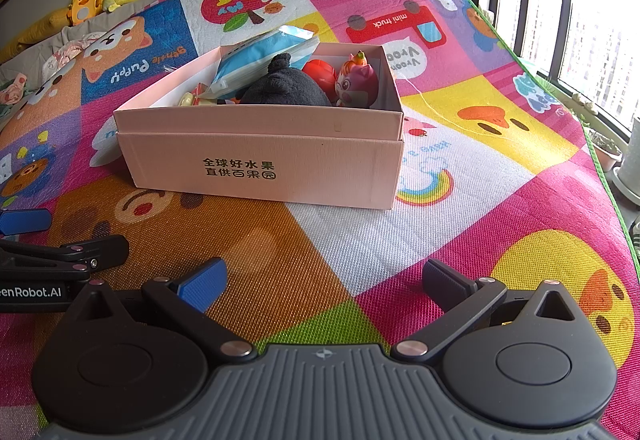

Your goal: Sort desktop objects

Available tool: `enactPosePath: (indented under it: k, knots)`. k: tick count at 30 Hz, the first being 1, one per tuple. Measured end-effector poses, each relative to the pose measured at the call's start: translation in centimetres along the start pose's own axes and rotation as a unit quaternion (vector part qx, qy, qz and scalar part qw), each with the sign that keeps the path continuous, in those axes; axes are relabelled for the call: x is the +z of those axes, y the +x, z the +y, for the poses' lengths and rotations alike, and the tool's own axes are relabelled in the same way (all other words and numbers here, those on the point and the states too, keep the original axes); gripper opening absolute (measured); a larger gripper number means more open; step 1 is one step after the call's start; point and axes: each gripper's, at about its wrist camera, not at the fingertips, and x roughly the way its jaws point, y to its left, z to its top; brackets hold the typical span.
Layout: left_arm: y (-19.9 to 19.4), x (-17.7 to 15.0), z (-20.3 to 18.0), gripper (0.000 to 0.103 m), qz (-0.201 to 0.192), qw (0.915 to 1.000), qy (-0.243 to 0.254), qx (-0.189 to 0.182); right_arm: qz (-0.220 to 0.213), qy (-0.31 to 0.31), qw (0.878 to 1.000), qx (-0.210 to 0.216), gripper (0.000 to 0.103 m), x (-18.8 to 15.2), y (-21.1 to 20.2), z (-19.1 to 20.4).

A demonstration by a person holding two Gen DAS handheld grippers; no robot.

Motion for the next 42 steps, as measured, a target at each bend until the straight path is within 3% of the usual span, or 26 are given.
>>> enactPosePath:
  k: [38, 42]
  knots:
    - [0.04, 0.01, -0.34, 0.103, -0.002, 1.0000, 0.004, 0.005, 0.000, 0.000, 1.000, 0.000, 0.103, 0.02, 0.04, -0.01]
    - [0.11, 0.31, -0.15, 0.103, 0.013, 0.9999, 0.000, 0.001, 0.000, 0.000, 1.000, 0.000, 0.103, 0.00, 0.05, 0.01]
